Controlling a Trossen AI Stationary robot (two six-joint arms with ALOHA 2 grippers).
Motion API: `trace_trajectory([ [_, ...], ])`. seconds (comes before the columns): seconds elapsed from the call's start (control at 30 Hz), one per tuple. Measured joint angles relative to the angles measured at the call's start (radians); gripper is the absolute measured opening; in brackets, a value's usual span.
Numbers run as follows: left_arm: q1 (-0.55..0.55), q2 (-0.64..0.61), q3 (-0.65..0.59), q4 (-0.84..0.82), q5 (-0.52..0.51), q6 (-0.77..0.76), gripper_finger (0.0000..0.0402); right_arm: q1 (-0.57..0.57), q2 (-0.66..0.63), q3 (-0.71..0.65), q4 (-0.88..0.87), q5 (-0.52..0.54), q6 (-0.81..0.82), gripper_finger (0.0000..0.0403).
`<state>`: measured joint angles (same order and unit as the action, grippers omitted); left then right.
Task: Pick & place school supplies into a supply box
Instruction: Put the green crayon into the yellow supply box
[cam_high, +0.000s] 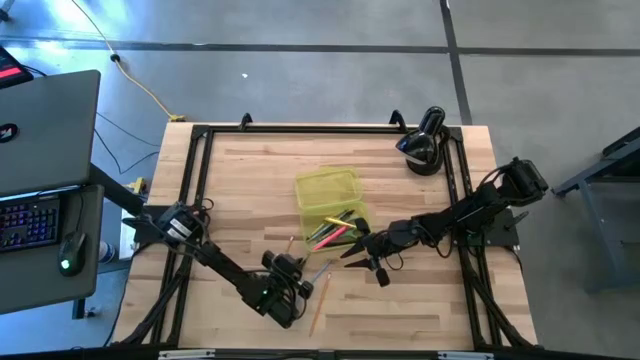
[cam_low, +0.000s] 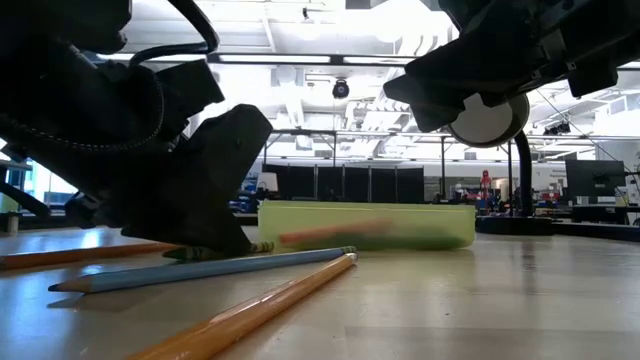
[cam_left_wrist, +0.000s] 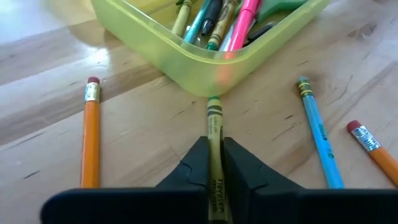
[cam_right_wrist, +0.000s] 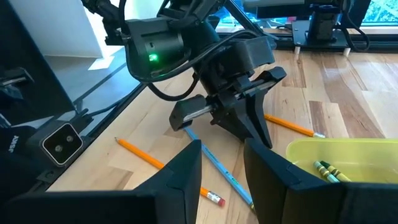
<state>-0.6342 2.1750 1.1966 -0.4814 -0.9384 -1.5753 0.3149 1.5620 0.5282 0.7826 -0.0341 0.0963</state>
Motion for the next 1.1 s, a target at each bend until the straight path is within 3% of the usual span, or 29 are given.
trace_trajectory([
  [0.43, 0.002, 0.003, 0.039, -0.016, -0.015, -0.025, 0.0040, 0.000, 0.000, 0.000, 0.000, 0.000, 0.000, 0.0099],
  [0.73, 0.008, 0.013, 0.273, -0.233, 0.097, 0.112, 0.0038, 0.000, 0.000, 0.000, 0.000, 0.000, 0.000, 0.0099],
  [0.87, 0.017, 0.012, 0.394, -0.337, 0.215, 0.168, 0.0038, 0.000, 0.000, 0.000, 0.000, 0.000, 0.000, 0.0099],
  [1.1, 0.026, 0.008, 0.560, -0.441, 0.100, 0.362, 0.0040, 0.000, 0.000, 0.000, 0.000, 0.000, 0.000, 0.0099],
])
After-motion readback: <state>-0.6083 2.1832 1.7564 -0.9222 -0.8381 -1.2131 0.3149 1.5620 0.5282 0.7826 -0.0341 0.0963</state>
